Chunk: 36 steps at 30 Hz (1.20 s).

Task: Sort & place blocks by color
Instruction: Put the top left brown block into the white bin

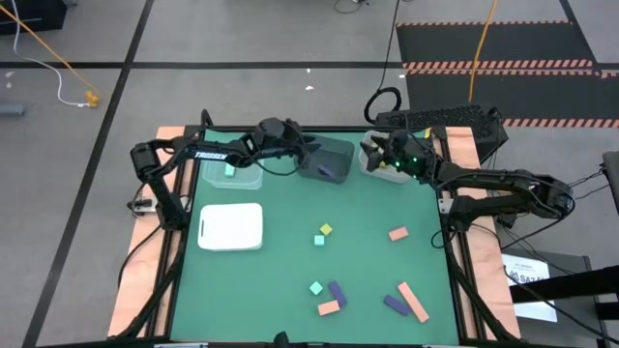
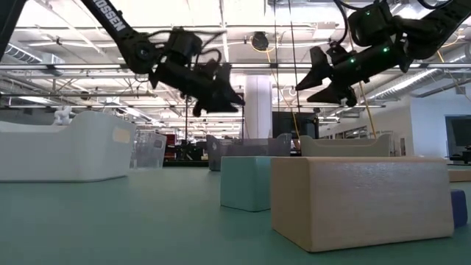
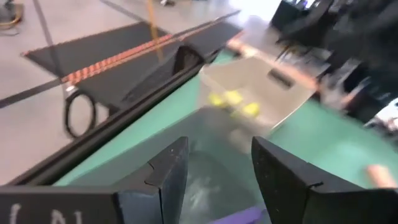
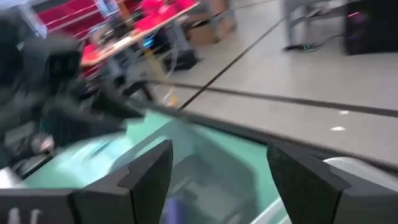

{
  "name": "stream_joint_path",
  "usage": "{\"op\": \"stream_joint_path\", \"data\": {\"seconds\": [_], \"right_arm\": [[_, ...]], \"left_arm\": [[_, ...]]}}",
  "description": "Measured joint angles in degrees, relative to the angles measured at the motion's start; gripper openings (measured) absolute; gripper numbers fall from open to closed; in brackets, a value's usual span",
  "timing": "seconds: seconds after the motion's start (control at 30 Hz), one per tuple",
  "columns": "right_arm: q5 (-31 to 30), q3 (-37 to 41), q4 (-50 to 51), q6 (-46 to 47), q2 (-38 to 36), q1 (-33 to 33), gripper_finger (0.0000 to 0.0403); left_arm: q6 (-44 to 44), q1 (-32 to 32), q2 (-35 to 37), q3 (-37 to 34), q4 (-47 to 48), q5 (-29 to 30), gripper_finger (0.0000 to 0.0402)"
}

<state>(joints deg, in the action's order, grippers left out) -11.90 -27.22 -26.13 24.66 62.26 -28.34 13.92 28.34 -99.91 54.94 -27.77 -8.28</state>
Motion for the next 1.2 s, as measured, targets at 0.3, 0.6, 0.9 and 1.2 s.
{"op": "stream_joint_path", "data": {"seconds": [0.3, 0.6, 0.9, 1.2], "right_arm": [[3.4, -2.0, 3.2, -4.7, 0.0, 5.8, 0.0254], [4.7, -9.9, 9.3, -9.8, 0.0, 10.4, 0.0254], [5.0, -16.7, 36.9, -11.6, 0.0, 18.8, 0.0254], [12.2, -19.1, 69.4, -7.6, 0.0, 29.7, 0.0254]], "left_arm": [[3.1, -1.7, 10.8, 0.0, 1.0, -4.0, 0.0179], [2.9, -7.0, 18.7, 0.0, 1.0, -4.1, 0.0179], [4.3, -13.5, 20.5, 0.0, 3.2, -4.2, 0.0179], [5.5, -18.5, 20.5, 0.0, 7.0, -4.3, 0.0179]]}}
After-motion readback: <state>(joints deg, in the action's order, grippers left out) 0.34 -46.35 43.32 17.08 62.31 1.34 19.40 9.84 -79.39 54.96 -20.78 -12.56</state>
